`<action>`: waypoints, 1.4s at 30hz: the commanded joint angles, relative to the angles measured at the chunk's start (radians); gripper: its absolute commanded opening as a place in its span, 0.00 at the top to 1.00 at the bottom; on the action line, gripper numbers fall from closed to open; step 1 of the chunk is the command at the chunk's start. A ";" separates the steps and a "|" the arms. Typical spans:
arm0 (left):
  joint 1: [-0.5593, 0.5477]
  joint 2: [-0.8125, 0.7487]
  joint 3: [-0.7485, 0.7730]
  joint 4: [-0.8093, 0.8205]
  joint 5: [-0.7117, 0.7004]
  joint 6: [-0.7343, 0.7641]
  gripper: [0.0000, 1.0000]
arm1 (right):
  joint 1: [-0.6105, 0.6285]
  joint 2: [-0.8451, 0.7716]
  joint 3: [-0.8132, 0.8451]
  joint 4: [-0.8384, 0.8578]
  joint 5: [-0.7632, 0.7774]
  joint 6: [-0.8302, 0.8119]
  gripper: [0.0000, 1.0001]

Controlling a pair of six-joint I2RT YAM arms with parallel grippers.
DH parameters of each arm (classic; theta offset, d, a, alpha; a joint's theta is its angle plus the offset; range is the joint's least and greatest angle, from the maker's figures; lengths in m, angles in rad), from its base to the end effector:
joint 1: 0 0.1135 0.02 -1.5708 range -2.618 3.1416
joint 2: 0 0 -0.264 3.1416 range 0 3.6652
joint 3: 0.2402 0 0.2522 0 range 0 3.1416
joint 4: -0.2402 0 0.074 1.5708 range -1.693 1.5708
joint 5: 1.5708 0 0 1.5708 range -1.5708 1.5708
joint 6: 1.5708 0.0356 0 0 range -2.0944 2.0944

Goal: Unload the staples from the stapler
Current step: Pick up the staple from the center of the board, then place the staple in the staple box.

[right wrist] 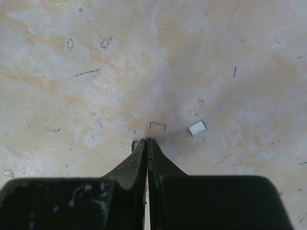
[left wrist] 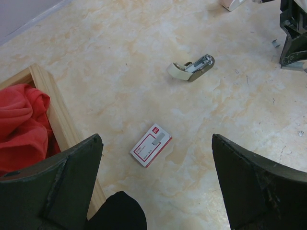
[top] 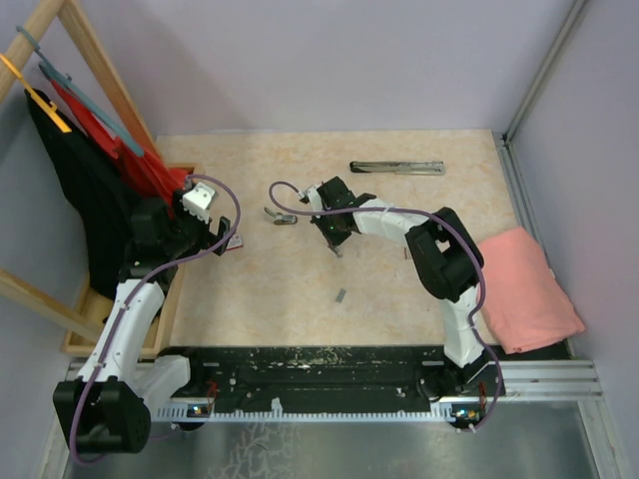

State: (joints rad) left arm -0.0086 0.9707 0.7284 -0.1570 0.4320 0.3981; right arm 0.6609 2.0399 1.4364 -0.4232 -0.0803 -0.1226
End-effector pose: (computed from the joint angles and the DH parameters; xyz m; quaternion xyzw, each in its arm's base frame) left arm 0.2209 -0.0168 0.2895 0.2804 0.7732 -0.0707 0.5643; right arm 0.3391 0.2673 0.1657 -0.3774 0.8854 0.1087 0.2485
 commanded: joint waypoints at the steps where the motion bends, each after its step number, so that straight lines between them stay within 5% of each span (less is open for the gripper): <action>1: 0.007 0.001 0.008 0.016 0.020 -0.008 0.01 | 0.001 -0.011 0.047 -0.007 0.017 -0.025 1.00; 24: 0.012 0.005 0.011 0.017 0.026 -0.006 0.01 | -0.310 -0.331 -0.156 0.111 -0.065 0.099 1.00; 42: 0.015 0.000 0.015 0.011 0.033 -0.007 0.01 | -0.361 -0.551 -0.445 0.172 0.245 0.278 1.00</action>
State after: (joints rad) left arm -0.0017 0.9745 0.7284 -0.1574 0.4404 0.3973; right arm 0.3035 1.5768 1.0405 -0.3279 0.0902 0.0883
